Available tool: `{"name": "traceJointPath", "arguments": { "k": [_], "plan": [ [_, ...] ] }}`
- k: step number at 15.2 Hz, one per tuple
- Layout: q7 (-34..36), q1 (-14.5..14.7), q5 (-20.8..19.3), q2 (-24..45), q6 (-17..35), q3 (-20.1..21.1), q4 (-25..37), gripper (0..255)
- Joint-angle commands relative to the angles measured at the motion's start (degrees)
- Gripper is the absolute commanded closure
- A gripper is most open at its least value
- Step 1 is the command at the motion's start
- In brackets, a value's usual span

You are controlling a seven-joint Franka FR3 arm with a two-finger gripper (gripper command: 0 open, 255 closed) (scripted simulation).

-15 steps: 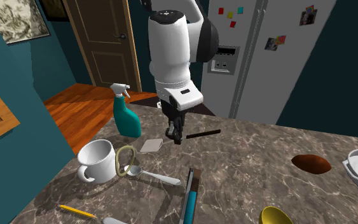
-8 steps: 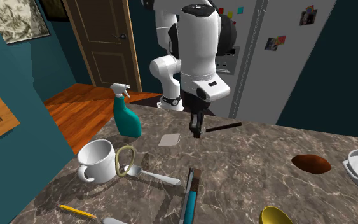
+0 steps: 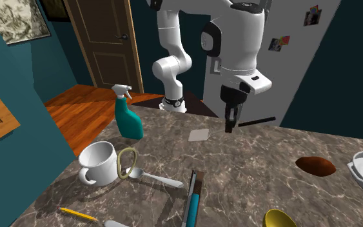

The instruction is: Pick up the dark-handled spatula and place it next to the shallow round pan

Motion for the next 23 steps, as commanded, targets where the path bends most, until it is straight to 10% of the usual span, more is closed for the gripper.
{"name": "traceJointPath", "arguments": {
  "k": [1,23],
  "plan": [
    [2.64,1.25,0.36,0.73,0.57,1.51,0.20,255],
    [26.22,13.45,2.54,18.26,-1.05,13.74,19.93,255]
  ]
}}
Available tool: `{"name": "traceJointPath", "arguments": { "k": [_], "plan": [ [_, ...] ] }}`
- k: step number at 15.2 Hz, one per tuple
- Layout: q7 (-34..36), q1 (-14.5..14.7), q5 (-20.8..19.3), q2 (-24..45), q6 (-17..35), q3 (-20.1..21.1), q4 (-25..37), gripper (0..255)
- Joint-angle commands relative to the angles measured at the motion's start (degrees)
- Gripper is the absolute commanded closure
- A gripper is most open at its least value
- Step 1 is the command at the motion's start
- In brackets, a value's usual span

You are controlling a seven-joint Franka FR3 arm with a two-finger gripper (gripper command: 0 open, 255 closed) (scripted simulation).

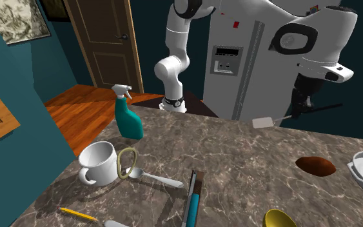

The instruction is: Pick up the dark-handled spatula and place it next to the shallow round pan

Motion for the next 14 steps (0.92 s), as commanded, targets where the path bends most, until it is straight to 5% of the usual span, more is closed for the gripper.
{"name": "traceJointPath", "arguments": {
  "k": [1,14],
  "plan": [
    [0.25,0.15,0.08,0.70,1.27,0.12,-0.57,255],
    [-0.45,0.04,0.87,4.53,10.22,0.33,-5.73,255]
  ]
}}
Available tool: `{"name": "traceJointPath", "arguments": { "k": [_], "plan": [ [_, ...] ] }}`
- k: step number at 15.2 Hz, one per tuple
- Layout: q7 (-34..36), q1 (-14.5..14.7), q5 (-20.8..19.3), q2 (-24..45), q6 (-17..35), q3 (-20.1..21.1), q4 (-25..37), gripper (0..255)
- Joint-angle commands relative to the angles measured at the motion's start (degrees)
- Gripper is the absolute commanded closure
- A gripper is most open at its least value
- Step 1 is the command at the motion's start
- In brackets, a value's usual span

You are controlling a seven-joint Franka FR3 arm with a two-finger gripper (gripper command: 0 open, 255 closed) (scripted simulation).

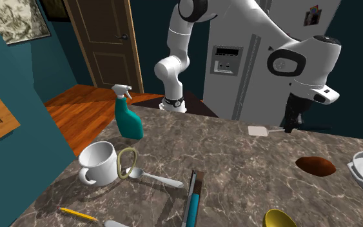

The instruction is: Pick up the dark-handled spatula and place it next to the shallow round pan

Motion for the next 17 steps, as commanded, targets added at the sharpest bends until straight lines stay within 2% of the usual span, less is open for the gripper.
{"name": "traceJointPath", "arguments": {
  "k": [1,10,11,16,17],
  "plan": [
    [-0.13,-0.03,0.15,0.63,1.47,0.04,-0.81,255],
    [-0.22,-0.05,0.26,1.17,2.40,0.08,-1.22,255],
    [-0.22,-0.05,0.26,1.17,2.40,0.08,-1.22,0],
    [-0.22,-0.05,0.26,1.17,2.40,0.08,-1.22,0],
    [-0.10,-0.03,0.06,0.11,0.81,0.00,-0.67,0]
  ]
}}
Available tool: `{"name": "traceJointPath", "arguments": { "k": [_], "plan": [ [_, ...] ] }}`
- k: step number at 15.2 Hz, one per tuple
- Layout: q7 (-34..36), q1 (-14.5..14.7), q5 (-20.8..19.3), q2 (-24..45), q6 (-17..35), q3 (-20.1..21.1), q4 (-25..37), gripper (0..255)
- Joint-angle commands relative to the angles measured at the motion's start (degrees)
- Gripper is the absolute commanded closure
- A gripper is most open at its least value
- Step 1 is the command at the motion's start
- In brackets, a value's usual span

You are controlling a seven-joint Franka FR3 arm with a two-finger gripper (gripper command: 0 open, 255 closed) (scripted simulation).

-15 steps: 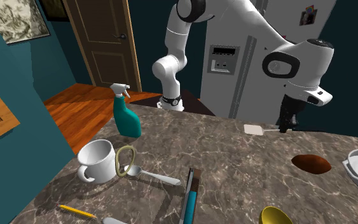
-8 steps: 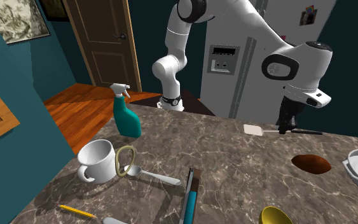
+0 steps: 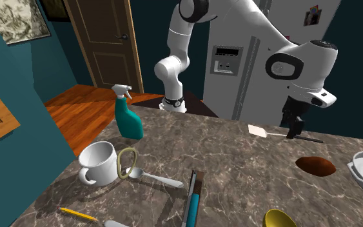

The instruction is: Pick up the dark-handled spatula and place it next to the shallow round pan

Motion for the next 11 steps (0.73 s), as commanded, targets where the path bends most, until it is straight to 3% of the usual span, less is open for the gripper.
{"name": "traceJointPath", "arguments": {
  "k": [1,3,11],
  "plan": [
    [0.20,0.03,-0.28,-1.47,-2.54,-0.11,1.09,0],
    [0.40,0.06,-0.59,-3.11,-5.50,-0.22,2.42,0],
    [0.40,0.06,-0.59,-3.11,-5.50,-0.22,2.42,0]
  ]
}}
